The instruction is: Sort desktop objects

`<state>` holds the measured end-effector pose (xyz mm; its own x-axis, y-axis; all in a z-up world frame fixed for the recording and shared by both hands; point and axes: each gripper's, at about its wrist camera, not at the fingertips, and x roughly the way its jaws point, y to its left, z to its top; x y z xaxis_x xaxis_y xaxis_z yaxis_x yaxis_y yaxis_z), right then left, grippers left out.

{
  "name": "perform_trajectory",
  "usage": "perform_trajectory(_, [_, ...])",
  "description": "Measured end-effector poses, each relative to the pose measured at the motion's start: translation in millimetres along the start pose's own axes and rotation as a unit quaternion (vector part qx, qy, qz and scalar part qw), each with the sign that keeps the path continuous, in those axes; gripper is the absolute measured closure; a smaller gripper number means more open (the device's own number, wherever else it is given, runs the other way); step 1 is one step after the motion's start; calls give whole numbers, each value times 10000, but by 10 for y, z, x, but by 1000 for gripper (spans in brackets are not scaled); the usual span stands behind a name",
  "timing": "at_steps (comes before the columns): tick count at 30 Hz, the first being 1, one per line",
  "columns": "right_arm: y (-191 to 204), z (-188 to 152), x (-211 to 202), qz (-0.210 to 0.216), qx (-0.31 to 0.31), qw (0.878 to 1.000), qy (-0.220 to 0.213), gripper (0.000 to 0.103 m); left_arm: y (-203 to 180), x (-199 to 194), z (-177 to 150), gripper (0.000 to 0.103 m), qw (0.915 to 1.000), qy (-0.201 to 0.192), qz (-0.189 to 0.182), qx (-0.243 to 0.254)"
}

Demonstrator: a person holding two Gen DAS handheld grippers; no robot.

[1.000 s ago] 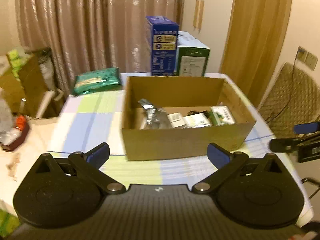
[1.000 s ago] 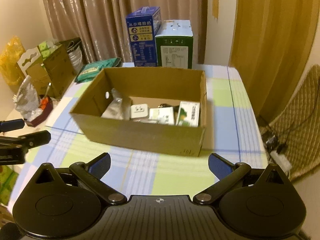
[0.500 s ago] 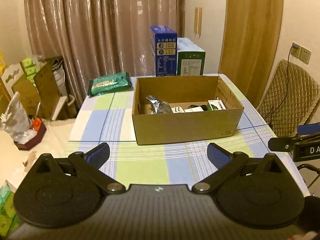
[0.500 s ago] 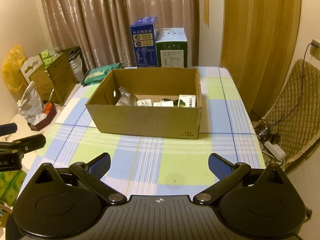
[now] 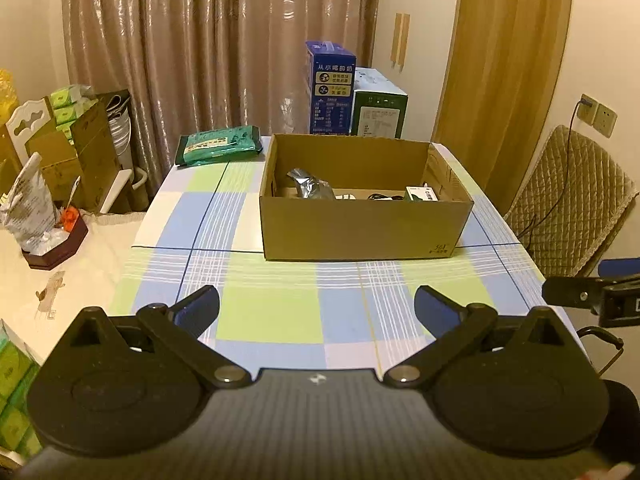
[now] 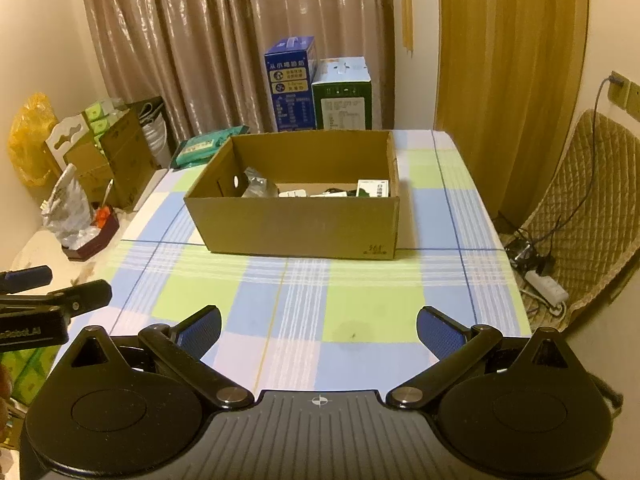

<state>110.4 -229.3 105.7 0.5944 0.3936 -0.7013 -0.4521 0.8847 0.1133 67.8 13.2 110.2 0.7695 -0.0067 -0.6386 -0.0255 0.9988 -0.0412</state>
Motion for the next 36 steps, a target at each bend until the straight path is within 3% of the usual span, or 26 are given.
perform_trajectory(36, [-21, -72, -111, -11, 135, 9998, -123, 2, -69, 6, -30, 1, 9999, 29, 89, 94])
